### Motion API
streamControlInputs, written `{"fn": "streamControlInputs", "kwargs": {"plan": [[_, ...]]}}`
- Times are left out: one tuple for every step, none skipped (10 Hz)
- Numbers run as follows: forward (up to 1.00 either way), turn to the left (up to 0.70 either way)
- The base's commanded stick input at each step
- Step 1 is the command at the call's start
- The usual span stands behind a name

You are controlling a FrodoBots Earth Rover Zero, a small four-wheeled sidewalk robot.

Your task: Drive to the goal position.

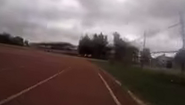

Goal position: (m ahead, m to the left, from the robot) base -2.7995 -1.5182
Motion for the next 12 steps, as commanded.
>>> {"fn": "streamControlInputs", "kwargs": {"plan": [[0.7,0.0],[0.7,0.0],[0.7,0.0],[0.7,0.0],[0.7,0.0],[0.7,0.0],[0.7,0.0],[0.7,-0.03],[0.7,-0.21],[0.7,-0.28],[0.7,-0.28],[0.7,-0.13]]}}
